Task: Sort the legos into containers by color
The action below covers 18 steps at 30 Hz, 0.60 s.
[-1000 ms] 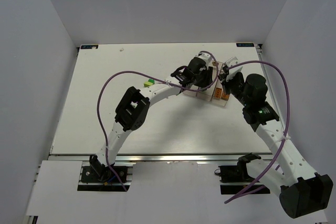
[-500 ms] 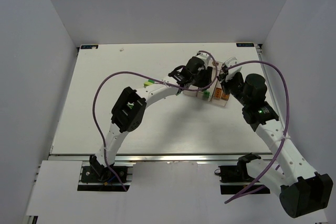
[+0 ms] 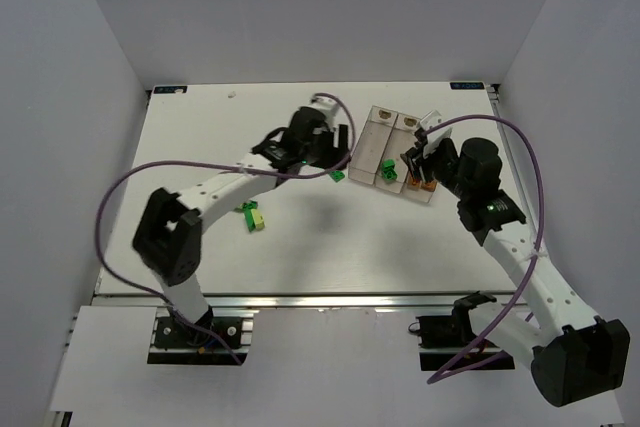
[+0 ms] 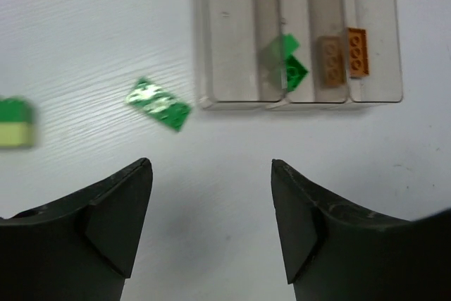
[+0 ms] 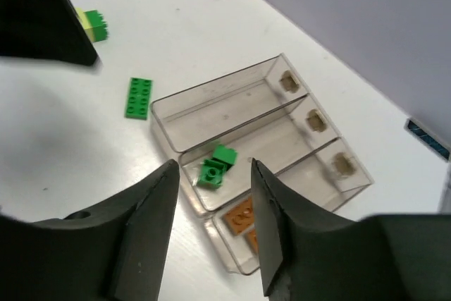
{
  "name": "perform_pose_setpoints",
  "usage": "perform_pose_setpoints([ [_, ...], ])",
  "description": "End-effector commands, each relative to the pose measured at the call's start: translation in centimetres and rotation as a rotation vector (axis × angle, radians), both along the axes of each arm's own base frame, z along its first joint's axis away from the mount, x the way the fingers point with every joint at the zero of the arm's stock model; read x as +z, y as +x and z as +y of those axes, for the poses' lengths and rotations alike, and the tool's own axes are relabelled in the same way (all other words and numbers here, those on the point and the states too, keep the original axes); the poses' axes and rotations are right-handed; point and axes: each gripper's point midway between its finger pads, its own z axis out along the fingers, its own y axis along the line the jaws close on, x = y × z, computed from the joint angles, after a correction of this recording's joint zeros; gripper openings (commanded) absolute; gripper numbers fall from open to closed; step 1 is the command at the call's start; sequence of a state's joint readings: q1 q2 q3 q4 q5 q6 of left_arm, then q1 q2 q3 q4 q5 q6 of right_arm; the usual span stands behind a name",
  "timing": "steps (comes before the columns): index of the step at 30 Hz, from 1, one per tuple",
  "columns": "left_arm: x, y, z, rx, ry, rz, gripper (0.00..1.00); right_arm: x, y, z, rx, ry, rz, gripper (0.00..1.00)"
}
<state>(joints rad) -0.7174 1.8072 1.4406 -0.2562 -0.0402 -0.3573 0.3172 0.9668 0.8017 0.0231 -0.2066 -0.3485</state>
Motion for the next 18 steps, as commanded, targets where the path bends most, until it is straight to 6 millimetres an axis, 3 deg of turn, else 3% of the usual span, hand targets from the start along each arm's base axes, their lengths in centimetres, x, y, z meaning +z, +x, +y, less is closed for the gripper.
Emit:
perform_pose_setpoints([
  [1, 6.0, -0.6, 5.8, 0.086, -0.114, -0.085, 0.79, -0.5, -0.4, 1.3, 0.086, -0.009, 0.020, 0.53],
  [2, 4.4, -1.3, 7.9, 0.125, -0.098, -0.056, 0.88, -0.8, -0.3, 1.8, 0.106, -0.012, 0.035, 0.70],
  [3, 6.7, -2.3, 9.3, 0.150, -0.132, -0.098, 0.95, -0.8, -0.5, 2.5, 0.149, -0.003, 0.043, 0.80],
  [4, 5.5, -3.2, 10.5, 0.185, -0.137, -0.069, 0.98, -1.9, -0.9, 3.1, 0.188, -0.009, 0.089, 0.89],
  [7, 7.5, -5.4, 12.0, 0.184, -0.192, -0.100, 0.98, -2.4, -1.9, 5.6, 0.349, 0.028, 0.126, 0.89],
  [8, 6.9, -6.0, 12.4, 0.184, -0.186, -0.088, 0.98, -1.3, -1.7, 6.4, 0.380, 0.039, 0.115, 0.89],
  [9, 7.7, -6.6, 12.9, 0.188, -0.195, -0.109, 0.98, -1.0, -1.6, 7.1, 0.413, 0.044, 0.128, 0.89],
  [10, 7.5, -6.9, 13.2, 0.190, -0.189, -0.118, 0.98, -2.5, -1.0, 7.6, 0.426, 0.031, 0.205, 0.89],
  [11, 6.5, -7.2, 13.8, 0.197, -0.168, -0.115, 0.98, -2.1, -0.4, 8.1, 0.434, 0.028, 0.218, 0.89],
  [12, 6.8, -7.1, 14.8, 0.226, -0.147, -0.155, 0.98, 0.2, 0.7, 9.2, 0.433, 0.019, 0.179, 0.89],
  [14, 5.8, -7.0, 15.9, 0.267, -0.110, -0.161, 0.98, -1.5, 2.0, 10.9, 0.429, -0.046, 0.232, 0.88],
  [15, 5.9, -7.0, 16.2, 0.278, -0.096, -0.162, 0.98, -0.1, 2.8, 12.5, 0.410, -0.078, 0.196, 0.86],
  [16, 6.4, -7.1, 16.1, 0.272, -0.101, -0.163, 0.98, -2.1, 3.8, 13.6, 0.399, -0.114, 0.246, 0.84],
  [18, 7.2, -7.4, 15.4, 0.238, -0.140, -0.167, 0.98, -3.6, 4.4, 15.4, 0.363, -0.176, 0.310, 0.78],
])
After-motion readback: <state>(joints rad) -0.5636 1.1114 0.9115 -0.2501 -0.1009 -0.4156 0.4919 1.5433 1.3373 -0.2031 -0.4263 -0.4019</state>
